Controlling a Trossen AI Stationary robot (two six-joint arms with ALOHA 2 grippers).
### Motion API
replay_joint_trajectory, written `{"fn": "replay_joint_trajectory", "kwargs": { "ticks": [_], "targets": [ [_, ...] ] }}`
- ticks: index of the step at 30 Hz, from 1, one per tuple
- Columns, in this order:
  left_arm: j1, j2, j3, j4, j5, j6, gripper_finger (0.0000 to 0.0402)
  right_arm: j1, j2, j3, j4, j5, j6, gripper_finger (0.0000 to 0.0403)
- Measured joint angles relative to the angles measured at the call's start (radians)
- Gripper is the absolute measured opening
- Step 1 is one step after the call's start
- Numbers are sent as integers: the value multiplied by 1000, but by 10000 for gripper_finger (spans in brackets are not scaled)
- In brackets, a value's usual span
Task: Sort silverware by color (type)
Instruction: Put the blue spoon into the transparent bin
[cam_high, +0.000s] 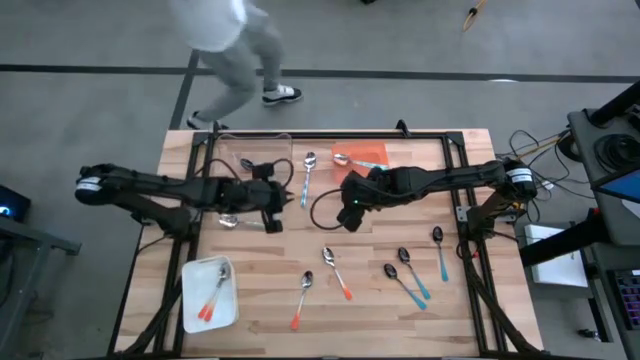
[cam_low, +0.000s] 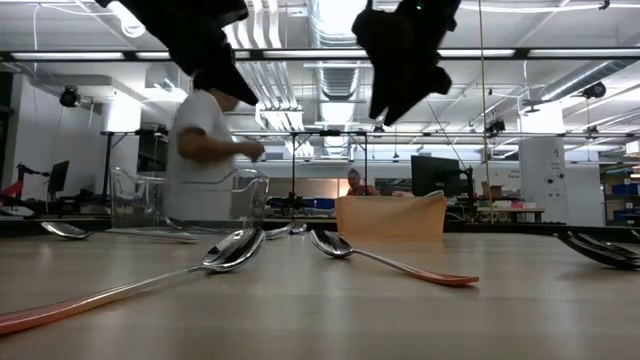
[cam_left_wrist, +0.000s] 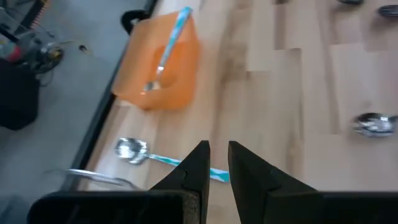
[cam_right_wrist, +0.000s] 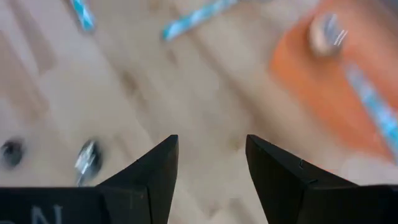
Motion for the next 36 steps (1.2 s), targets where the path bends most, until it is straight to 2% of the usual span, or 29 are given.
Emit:
{"fn": "replay_joint_trajectory", "kwargs": {
  "ticks": [4,9,13,17,22,36],
  "targets": [
    [32,0,14,-1,-2,63,40,0,0,0,-65,-157,115,178],
    [42,0,7,-2,-2,69,40,3,0,-1,-100,-362,282,178],
    [42,0,-23,-7,-1,69,40,24,0,-1,-137,-455,379,178],
    [43,0,-40,-9,-1,82,40,61,0,0,-236,-466,417,178],
    [43,0,-37,-3,-1,94,40,127,1,-39,-349,-429,380,177],
    [43,0,-35,-6,-2,95,40,303,1,-242,-362,-434,480,131]
  ]
}}
